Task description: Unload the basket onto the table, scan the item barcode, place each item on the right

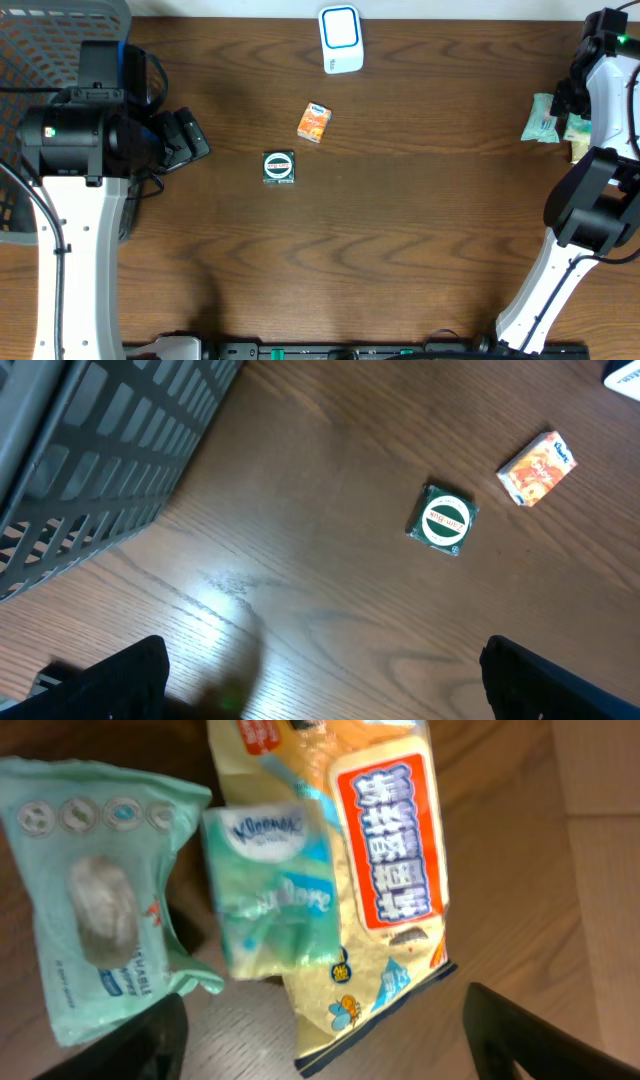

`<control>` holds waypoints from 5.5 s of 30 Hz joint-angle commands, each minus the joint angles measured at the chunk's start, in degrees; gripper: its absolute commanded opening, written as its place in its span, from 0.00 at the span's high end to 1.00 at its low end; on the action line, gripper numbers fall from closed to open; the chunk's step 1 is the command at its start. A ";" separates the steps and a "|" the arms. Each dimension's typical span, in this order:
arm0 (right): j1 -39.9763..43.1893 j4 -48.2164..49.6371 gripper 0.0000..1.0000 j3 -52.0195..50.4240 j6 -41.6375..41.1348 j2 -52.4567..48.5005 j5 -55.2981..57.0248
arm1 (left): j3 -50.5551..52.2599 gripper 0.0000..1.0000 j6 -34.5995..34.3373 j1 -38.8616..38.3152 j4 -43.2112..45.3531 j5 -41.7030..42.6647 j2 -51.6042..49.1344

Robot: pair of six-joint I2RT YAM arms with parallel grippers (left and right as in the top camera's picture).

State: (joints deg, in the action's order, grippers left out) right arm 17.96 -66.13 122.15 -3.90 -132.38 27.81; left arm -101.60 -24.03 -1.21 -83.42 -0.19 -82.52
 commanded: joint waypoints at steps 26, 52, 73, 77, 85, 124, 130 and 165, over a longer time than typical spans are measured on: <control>-31.39 11.65 0.45 2.10 -10.80 3.56 -52.17 | 0.11 0.02 -0.24 0.28 -0.11 -0.48 -0.20; -51.47 12.35 0.78 1.40 -21.75 -10.14 -22.95 | 0.11 0.02 -0.24 0.28 -0.11 -0.48 -0.20; -48.04 -15.30 0.99 1.18 -21.75 -6.40 -0.35 | 0.11 0.02 -0.24 0.28 -0.11 -0.48 -0.20; -48.43 -13.53 0.80 1.20 -21.75 -2.16 -1.73 | 0.11 0.02 -0.24 0.28 -0.11 -0.48 -0.20; -47.47 2.25 0.42 1.16 -21.75 0.74 -20.98 | 0.11 0.02 -0.24 0.28 -0.11 -0.48 -0.20; -36.26 -2.84 0.33 1.53 -7.13 -3.48 -42.36 | 0.11 0.02 -0.24 0.28 -0.11 -0.48 -0.20; -30.16 -2.86 0.31 0.83 4.46 -3.52 -57.66 | 0.11 0.02 -0.24 0.28 -0.11 -0.48 -0.20; -29.22 18.51 0.53 -20.96 3.54 -3.69 -64.78 | 0.11 0.02 -0.24 0.28 -0.11 -0.48 -0.20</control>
State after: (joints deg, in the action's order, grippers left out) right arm -10.35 -47.97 103.46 0.03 -135.74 -39.44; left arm -101.60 -24.03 -1.21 -83.42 -0.19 -82.52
